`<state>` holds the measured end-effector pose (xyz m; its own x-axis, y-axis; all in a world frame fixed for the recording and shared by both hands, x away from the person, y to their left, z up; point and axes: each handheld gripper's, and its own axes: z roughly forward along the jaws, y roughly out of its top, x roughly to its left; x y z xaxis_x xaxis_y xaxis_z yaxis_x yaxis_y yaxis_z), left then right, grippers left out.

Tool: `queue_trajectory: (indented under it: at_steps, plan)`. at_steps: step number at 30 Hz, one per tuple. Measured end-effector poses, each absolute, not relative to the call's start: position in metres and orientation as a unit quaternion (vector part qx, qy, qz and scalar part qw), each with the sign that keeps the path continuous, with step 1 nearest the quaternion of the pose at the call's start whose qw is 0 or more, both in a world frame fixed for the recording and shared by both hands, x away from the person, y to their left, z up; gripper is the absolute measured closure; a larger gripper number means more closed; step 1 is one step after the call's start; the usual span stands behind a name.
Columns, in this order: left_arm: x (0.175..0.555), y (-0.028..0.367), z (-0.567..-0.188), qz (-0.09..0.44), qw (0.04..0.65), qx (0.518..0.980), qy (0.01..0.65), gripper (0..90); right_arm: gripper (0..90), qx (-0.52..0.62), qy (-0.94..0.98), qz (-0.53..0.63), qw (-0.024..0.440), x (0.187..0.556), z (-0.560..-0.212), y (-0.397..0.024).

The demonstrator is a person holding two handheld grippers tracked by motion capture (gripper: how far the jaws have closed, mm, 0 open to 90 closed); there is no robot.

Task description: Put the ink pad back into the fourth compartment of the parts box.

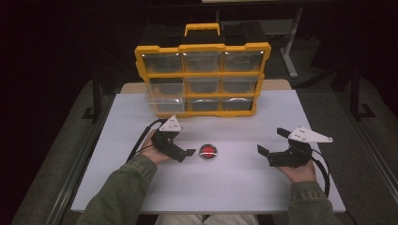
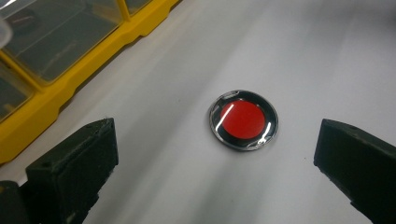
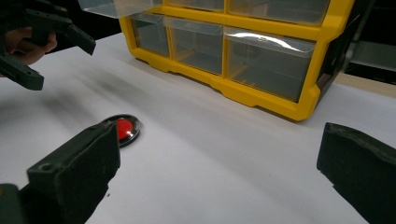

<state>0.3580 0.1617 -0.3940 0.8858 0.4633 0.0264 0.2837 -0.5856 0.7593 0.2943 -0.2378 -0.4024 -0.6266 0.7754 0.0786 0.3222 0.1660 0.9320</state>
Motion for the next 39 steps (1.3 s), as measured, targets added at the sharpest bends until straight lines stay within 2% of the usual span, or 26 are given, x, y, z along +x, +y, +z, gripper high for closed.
queue_trajectory:
  at_steps: [39]
  plan:
    - [0.378,0.092,-0.426,0.071,0.348,0.923,0.150,0.0,0.0,0.369,0.740,0.521,0.210,0.295,-0.405,-0.237]
